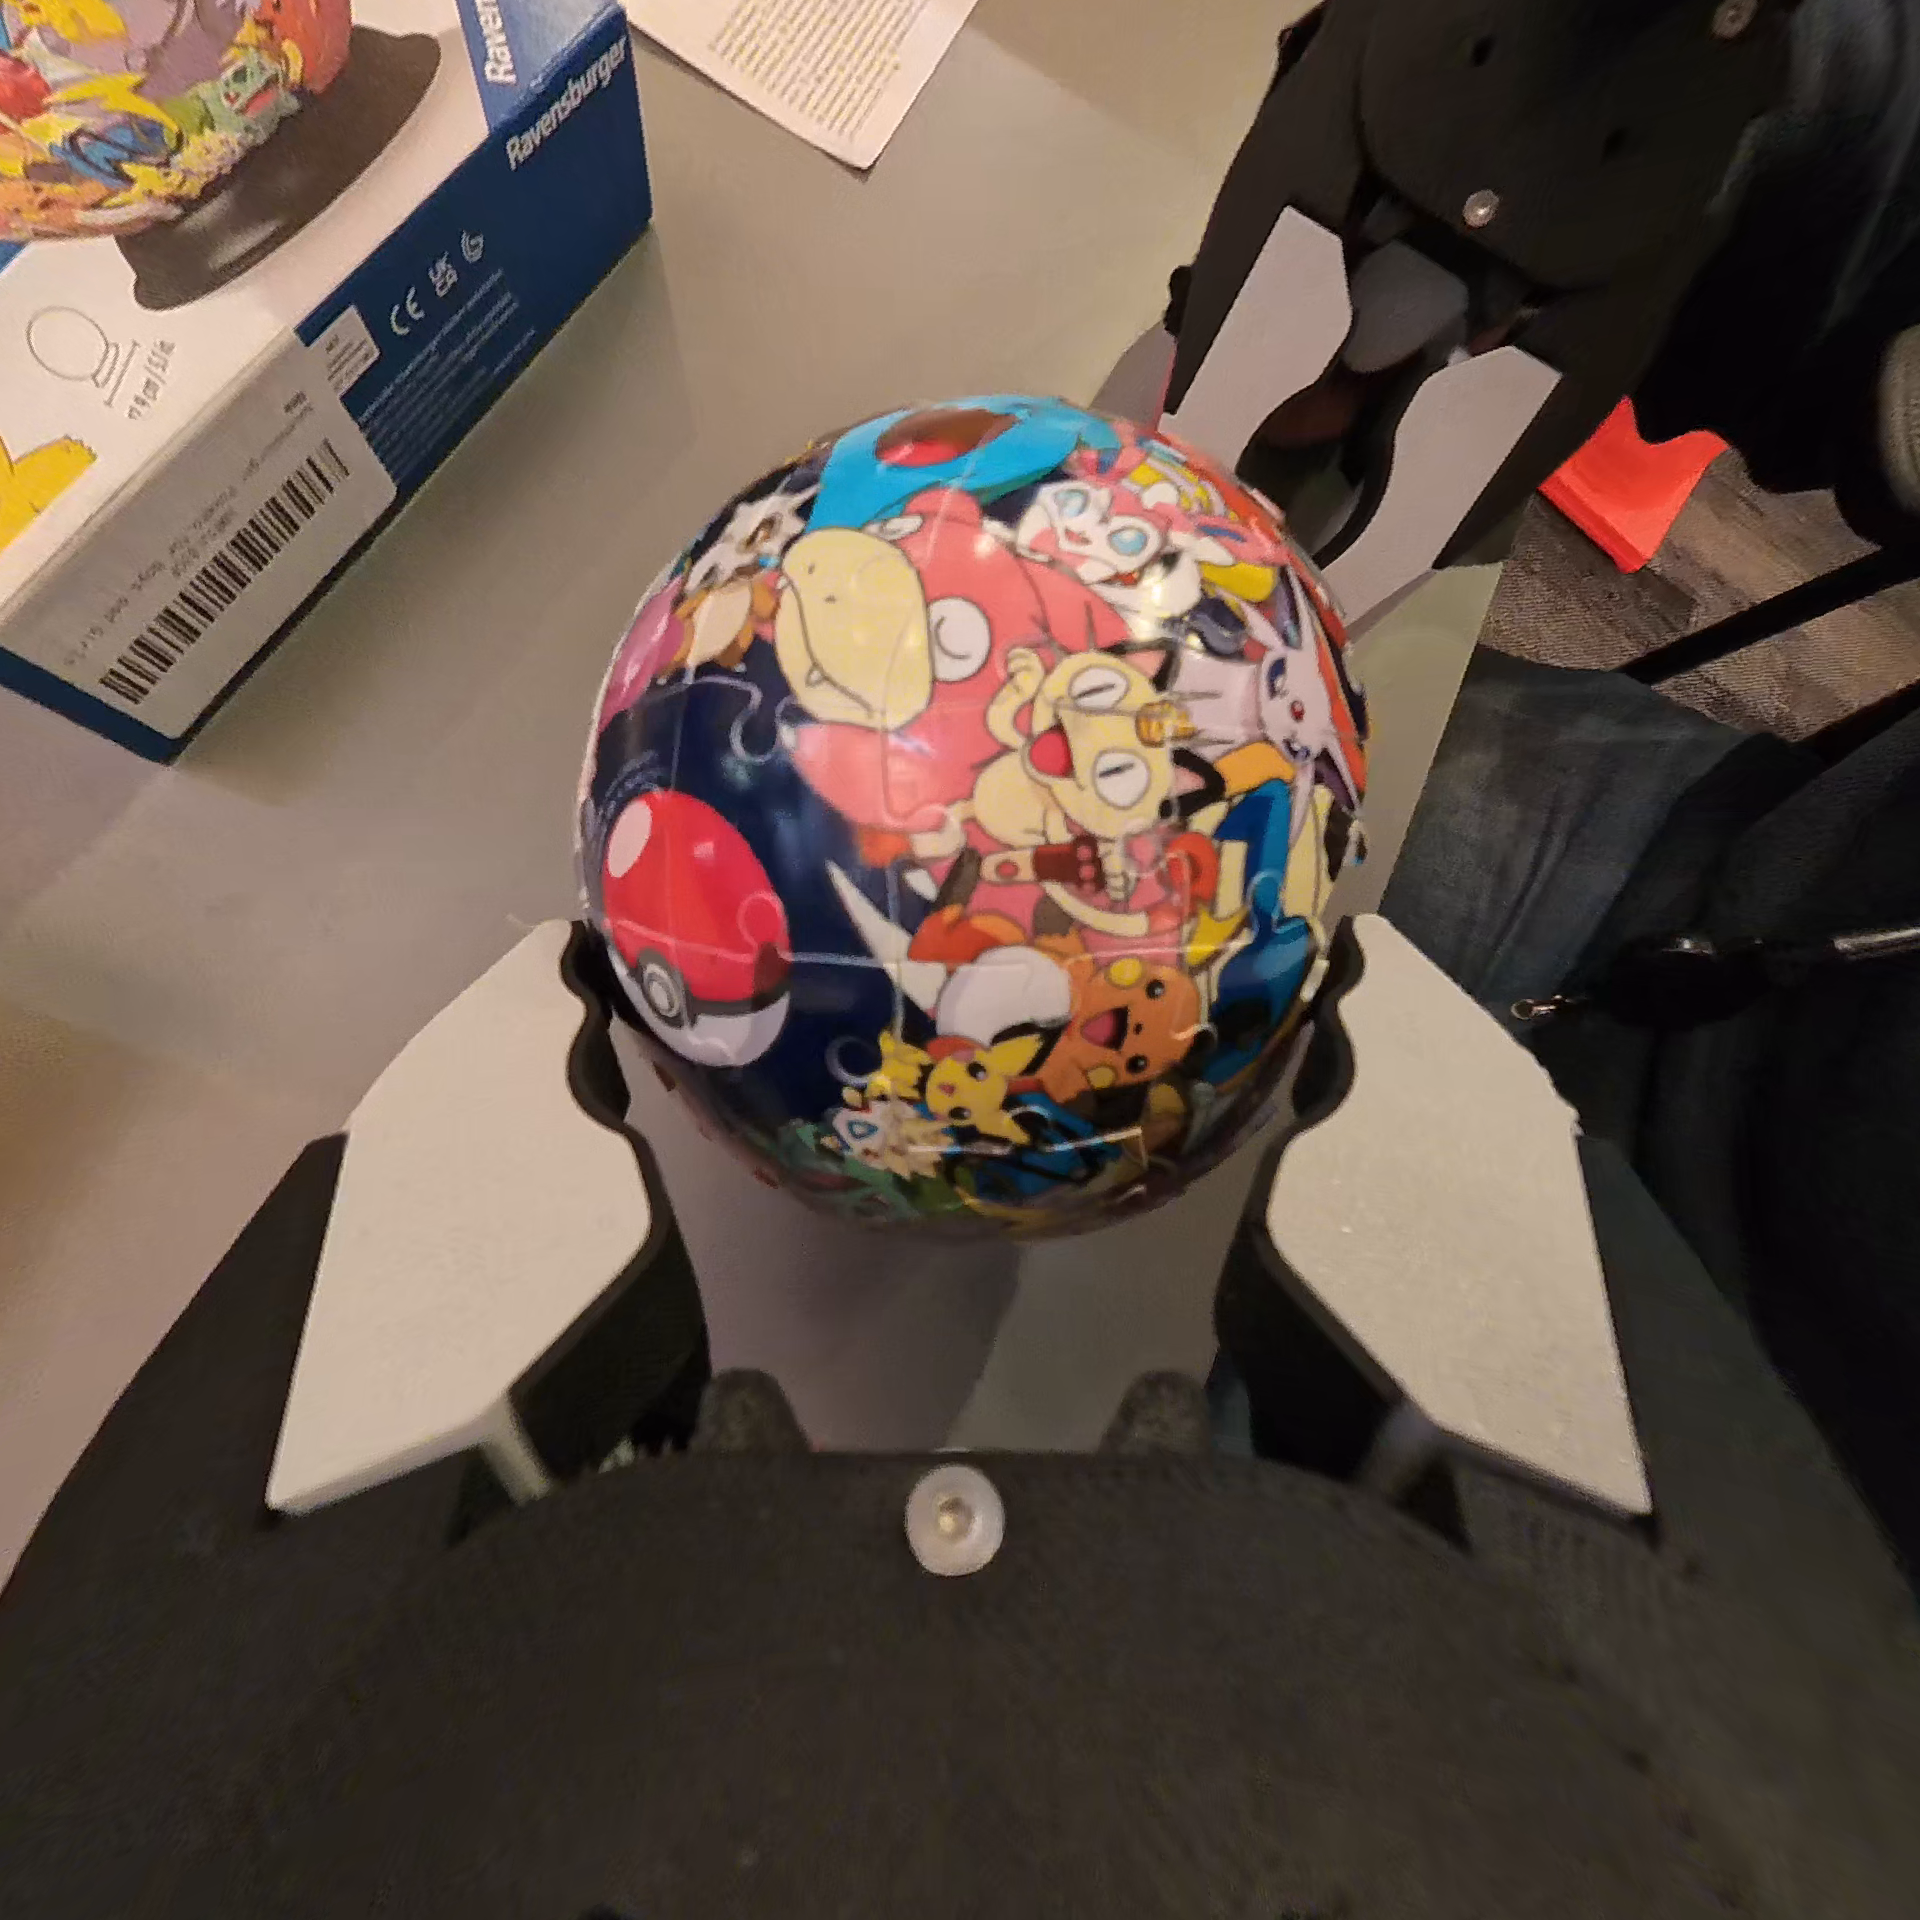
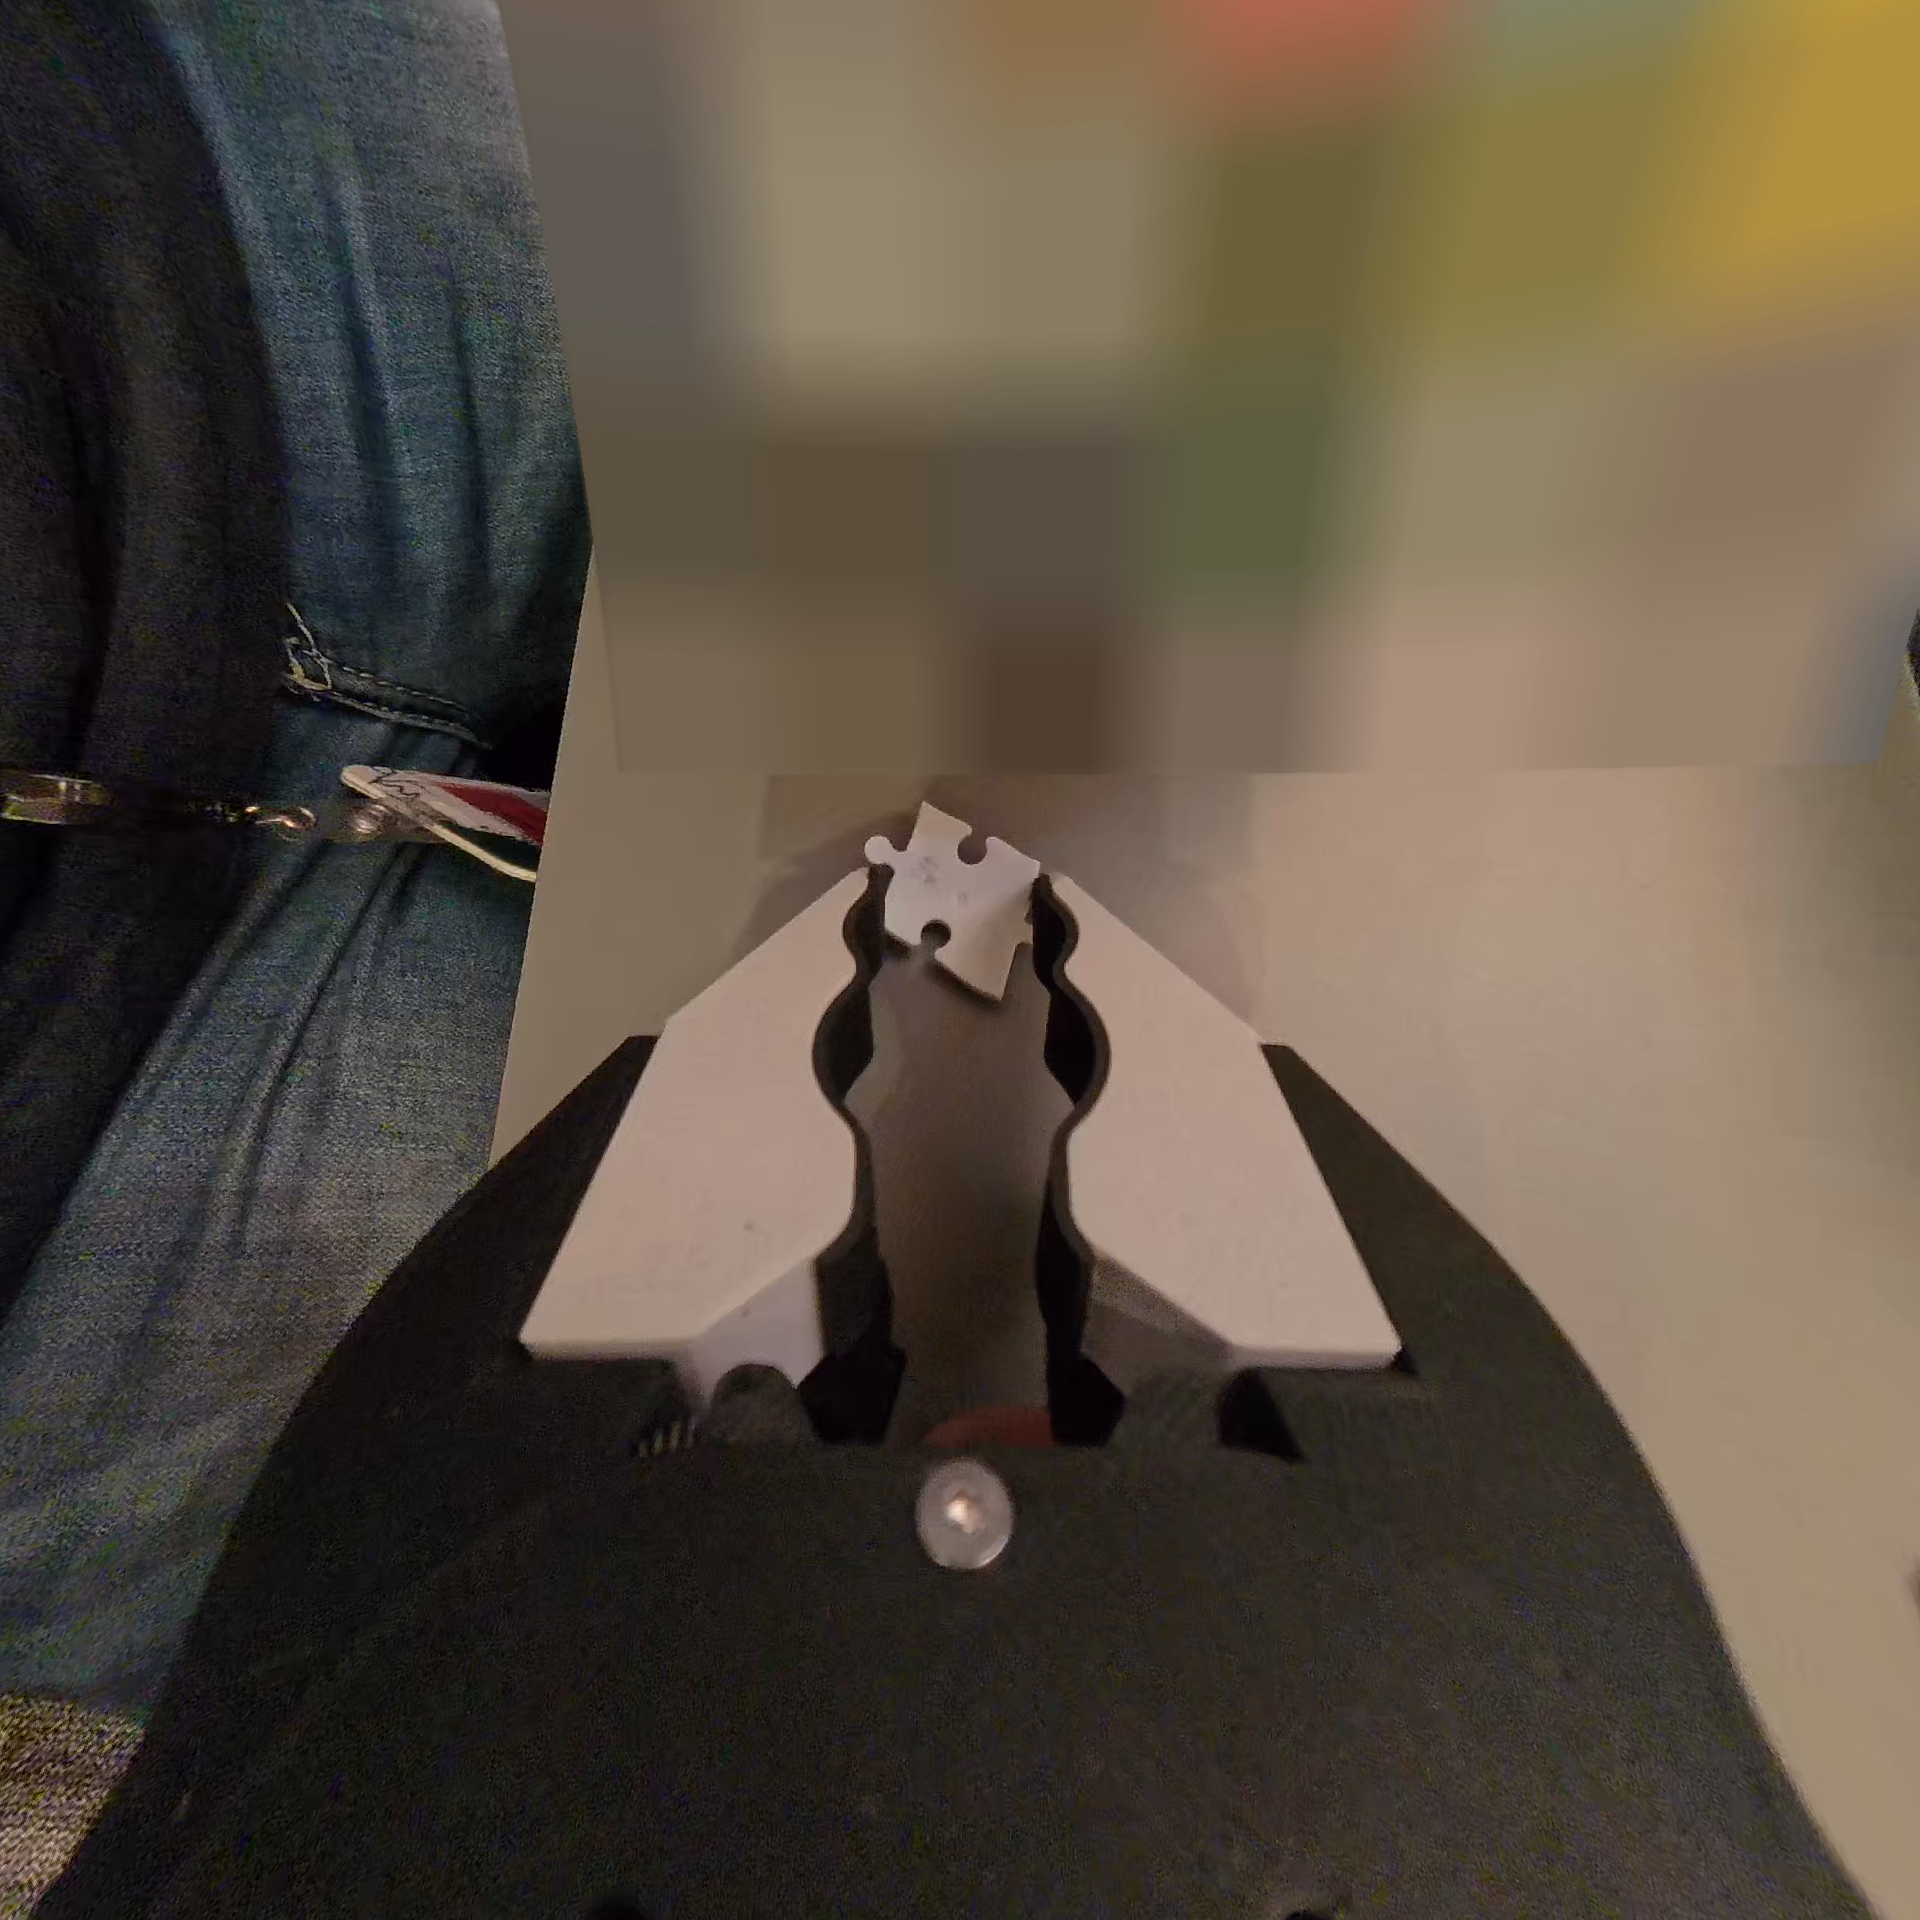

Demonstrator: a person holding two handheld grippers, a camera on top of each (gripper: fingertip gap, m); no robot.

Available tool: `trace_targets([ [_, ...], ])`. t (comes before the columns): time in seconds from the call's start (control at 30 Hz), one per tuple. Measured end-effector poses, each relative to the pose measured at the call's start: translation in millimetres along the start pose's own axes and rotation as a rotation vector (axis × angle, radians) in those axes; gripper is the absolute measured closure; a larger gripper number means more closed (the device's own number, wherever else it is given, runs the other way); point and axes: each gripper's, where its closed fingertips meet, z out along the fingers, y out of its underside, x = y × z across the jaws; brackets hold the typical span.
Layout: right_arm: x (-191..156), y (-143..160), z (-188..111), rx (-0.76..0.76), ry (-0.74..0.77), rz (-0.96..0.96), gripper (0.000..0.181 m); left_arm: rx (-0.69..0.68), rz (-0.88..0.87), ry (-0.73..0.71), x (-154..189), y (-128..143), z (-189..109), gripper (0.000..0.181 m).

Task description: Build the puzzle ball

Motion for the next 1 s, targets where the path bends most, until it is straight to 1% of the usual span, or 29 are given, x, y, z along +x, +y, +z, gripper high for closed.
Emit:
trace_targets([
  [0.23,0.1,-1.3,-1.8,0.02,-0.002,0.011,0.155,0.089,0.031,0.015,2.2,-0.8,-1.4,0.056],
  [0.4,0.6,0.1,-0.4,0.007,-0.007,0.02,0.155,0.102,0.01,0.032,-0.9,-3.1,-0.7,0.056],
  [0.5,1.5,-0.6,-1.0,0.015,-0.016,0.036,0.155,0.098,-0.005,0.031,-1.9,-5.4,0.2,0.056],
  [0.73,1.8,-1.0,-1.7,0.022,-0.034,0.057,0.155,0.082,-0.121,0.02,-7.0,-11.0,1.0,0.056],
  [1.0,0.6,-0.7,-1.5,0.021,-0.045,0.054,0.155,-0.005,-0.203,-0.017,-3.7,-5.7,-1.4,0.057],
])
